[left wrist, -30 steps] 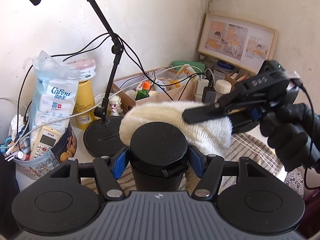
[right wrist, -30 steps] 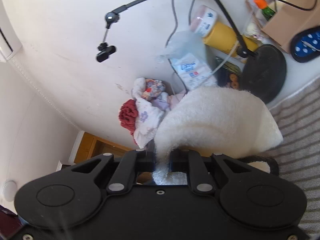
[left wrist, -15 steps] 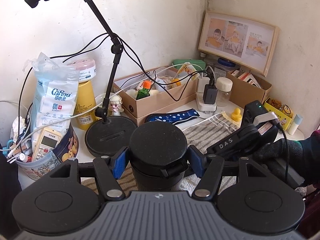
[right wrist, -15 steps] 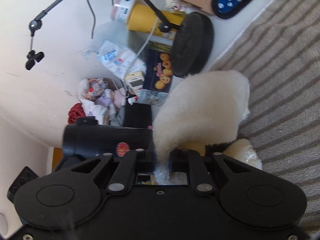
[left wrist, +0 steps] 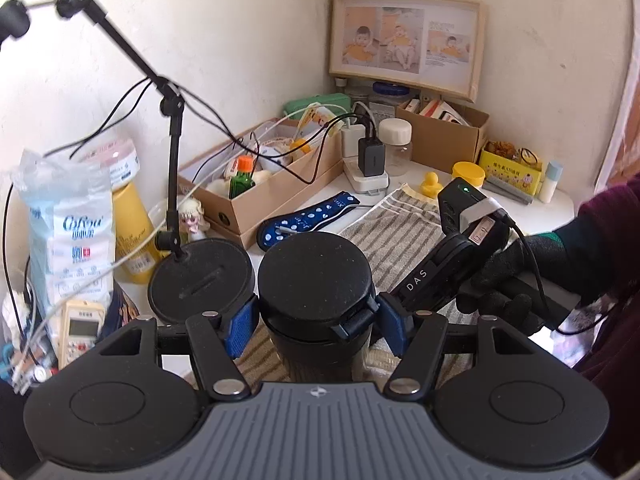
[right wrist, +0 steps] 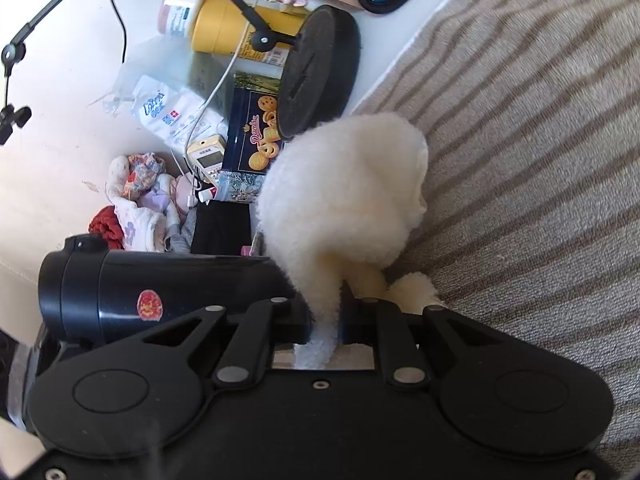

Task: Clean container
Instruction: 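Rub the towel down the tumbler's side with the right gripper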

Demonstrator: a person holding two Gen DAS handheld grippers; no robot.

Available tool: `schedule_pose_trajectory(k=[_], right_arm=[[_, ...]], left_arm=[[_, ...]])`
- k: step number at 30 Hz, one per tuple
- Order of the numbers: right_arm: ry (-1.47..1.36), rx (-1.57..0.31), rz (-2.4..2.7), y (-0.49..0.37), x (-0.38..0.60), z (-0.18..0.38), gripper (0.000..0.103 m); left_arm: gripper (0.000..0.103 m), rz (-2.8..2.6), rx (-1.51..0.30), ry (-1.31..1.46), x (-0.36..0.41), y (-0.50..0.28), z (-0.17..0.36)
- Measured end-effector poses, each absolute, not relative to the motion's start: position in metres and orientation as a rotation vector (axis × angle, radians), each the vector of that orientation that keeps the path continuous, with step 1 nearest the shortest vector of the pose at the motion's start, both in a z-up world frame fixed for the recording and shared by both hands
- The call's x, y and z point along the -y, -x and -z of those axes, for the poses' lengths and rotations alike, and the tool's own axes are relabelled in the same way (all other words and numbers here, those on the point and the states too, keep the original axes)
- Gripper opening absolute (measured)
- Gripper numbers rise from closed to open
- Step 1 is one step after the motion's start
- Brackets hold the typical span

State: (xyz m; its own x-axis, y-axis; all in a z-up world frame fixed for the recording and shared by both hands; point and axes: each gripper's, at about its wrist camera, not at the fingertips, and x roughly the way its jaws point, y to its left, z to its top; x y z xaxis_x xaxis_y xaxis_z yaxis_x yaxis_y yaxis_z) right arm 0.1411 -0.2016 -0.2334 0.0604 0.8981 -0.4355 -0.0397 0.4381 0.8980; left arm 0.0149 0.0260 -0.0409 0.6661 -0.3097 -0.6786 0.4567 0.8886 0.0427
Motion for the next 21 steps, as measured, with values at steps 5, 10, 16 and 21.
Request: schedule_pose_trajectory(k=[5,10,16,21], right_arm=[[-0.834,-1.269,-0.907,-0.139,0.202,0.215,0.011],[-0.84,-1.208,-0.96,-0.14,0.208,0.189,0.011],[-0.843,-1.162,-0.995,-0.144,0.214,0.169,0.011],[-0.844,-1.16,-1.015,-0.145,0.212,0.164,0.011]], left_arm=[[0.068,0.325,-0.765,-0.034,-0.028,-0.017,0.036],[0.073,0.174,-0.807,0.065,-0.02,-0.018,0.037],[0.073,-0.006,-0.827,0.175,-0.01,-0.019,0.044],[0.073,-0.082,-0.793,0.159,0.0,-0.021,0.048]])
